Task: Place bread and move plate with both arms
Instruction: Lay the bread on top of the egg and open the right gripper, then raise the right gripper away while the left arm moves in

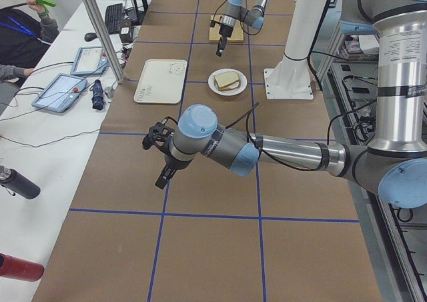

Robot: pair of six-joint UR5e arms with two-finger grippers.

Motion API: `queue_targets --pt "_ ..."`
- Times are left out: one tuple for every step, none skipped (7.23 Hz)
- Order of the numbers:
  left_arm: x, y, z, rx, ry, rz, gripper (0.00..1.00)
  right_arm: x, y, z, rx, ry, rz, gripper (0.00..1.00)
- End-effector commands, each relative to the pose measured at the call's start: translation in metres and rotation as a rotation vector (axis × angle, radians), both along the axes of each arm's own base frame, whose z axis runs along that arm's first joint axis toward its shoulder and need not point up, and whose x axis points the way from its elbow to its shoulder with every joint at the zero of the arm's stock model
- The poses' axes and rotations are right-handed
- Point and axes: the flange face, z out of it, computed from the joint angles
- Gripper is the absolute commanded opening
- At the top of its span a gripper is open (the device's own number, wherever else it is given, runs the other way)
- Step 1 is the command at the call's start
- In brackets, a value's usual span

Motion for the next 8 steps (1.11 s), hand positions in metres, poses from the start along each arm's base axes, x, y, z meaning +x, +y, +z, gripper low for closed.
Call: queue_targets --pt "0.044 -0.016 -0.028 0.048 0.040 0.105 0.98 0.099 -0.088 0.025 -0.113 0.188 0.001 1.00" --pt "0.081 -0.035 -0.062 -0.003 0.137 0.119 0.98 0.131 -0.114 0.044 -0.067 0.336 -0.029 1.00" --pt "0.121 -0.047 -0.094 -0.042 0.214 0.098 0.98 0.168 -0.134 0.064 -0.031 0.455 -0.076 1.00" --pt "0.161 -0.041 -0.108 -0.080 0.301 0.076 0.98 0.218 -0.153 0.080 -0.019 0.500 -0.147 1.00" --pt "0.187 -0.034 -0.125 -0.109 0.380 0.068 0.98 0.276 -0.155 0.115 -0.004 0.519 -0.211 1.00" --pt "0.214 -0.030 -0.138 -0.147 0.419 0.088 0.98 0.329 -0.150 0.159 0.005 0.532 -0.249 1.00" --pt "0.236 -0.026 -0.156 -0.200 0.480 0.085 0.98 0.375 -0.140 0.199 -0.009 0.533 -0.266 1.00" --pt "0.263 -0.015 -0.163 -0.255 0.538 0.086 0.98 0.405 -0.115 0.238 -0.017 0.546 -0.284 1.00"
